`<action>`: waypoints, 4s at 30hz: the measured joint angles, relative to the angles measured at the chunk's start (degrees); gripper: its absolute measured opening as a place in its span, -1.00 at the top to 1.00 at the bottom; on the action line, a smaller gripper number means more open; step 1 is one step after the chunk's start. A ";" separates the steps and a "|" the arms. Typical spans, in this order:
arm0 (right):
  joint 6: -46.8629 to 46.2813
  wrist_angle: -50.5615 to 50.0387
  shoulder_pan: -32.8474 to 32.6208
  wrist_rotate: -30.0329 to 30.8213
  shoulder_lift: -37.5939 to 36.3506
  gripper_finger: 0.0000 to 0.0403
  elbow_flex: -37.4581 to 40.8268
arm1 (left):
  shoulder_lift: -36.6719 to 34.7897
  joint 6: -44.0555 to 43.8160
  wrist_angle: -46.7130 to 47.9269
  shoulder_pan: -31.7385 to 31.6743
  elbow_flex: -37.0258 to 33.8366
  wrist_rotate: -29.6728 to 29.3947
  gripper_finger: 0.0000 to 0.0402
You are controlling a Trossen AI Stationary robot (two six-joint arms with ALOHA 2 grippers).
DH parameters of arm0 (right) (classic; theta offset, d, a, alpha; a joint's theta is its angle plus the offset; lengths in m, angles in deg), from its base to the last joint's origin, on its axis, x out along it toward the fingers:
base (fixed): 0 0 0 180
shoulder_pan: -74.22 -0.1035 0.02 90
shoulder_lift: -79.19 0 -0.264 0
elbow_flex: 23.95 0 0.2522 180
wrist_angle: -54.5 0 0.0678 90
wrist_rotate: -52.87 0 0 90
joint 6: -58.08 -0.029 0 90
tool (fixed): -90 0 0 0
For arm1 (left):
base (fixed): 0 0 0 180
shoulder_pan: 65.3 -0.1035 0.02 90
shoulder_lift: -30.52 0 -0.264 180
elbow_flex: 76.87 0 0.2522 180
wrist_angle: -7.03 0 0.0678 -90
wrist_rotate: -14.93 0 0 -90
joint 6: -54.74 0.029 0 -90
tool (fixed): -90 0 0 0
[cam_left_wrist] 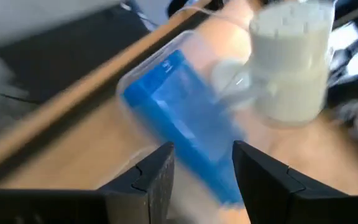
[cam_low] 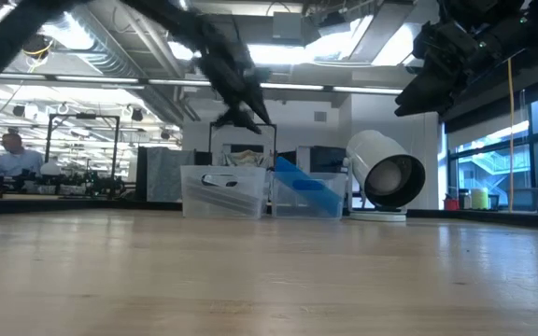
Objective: Pick & place jewel cases by type
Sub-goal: Return to Home Position
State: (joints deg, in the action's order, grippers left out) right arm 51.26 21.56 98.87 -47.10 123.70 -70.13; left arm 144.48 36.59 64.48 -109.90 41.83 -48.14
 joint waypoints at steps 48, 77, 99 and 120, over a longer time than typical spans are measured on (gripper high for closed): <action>-3.44 4.94 -3.26 -5.09 -44.46 0.09 23.37 | -91.35 4.62 -75.97 29.47 -104.45 -22.36 0.21; 1.23 3.35 -3.23 1.39 -44.46 0.09 23.37 | -113.49 5.44 -46.13 29.44 -104.45 -29.78 0.21; -13.82 -5.00 -3.23 1.46 -44.39 0.09 23.34 | -113.45 5.42 -46.46 29.46 -104.48 -29.74 0.21; -13.76 -5.55 -3.23 1.42 -44.39 0.09 23.34 | -113.45 5.40 -46.44 29.44 -104.48 -29.78 0.20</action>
State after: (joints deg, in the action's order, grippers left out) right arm 37.50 16.01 95.63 -45.68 79.31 -46.79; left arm 31.03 41.99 18.05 -80.45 -62.64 -77.92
